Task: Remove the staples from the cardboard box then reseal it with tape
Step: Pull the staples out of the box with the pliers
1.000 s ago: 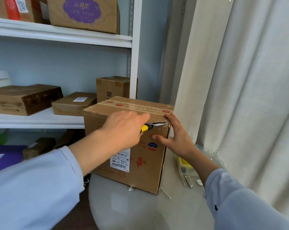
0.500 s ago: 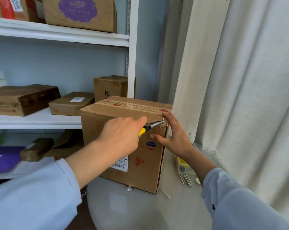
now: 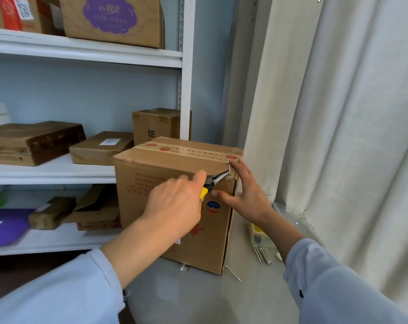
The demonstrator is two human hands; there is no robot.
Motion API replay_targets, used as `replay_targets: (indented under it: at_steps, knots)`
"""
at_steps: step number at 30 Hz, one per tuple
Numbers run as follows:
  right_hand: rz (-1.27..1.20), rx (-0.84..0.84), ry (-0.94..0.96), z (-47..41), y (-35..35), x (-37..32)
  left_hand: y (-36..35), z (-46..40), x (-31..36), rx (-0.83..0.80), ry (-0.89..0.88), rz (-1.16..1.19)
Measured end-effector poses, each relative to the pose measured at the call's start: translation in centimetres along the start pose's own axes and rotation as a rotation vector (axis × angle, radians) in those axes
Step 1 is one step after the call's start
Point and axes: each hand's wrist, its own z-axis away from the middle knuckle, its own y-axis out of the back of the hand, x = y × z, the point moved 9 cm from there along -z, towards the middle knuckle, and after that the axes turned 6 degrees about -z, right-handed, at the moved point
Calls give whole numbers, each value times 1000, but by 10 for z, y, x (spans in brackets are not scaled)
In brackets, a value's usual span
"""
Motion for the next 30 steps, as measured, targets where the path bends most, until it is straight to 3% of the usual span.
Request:
replay_targets:
  at_steps: [5, 11, 14, 22, 30]
  knots:
    - [1, -6, -11, -3, 0, 4, 14, -16, -8, -38, -69, -84]
    - [3, -11, -11, -3, -2, 4, 11, -33, -7, -207, -215, -143]
    - [-2, 0, 6, -3, -1, 3, 6, -33, -11, -234, -178, -85]
    - [-17, -5, 8, -4, -3, 6, -18, -12, -11, -85, -16, 130]
    - [-8, -19, -14, -4, -3, 7, -6, -18, -19, -81, 34, 130]
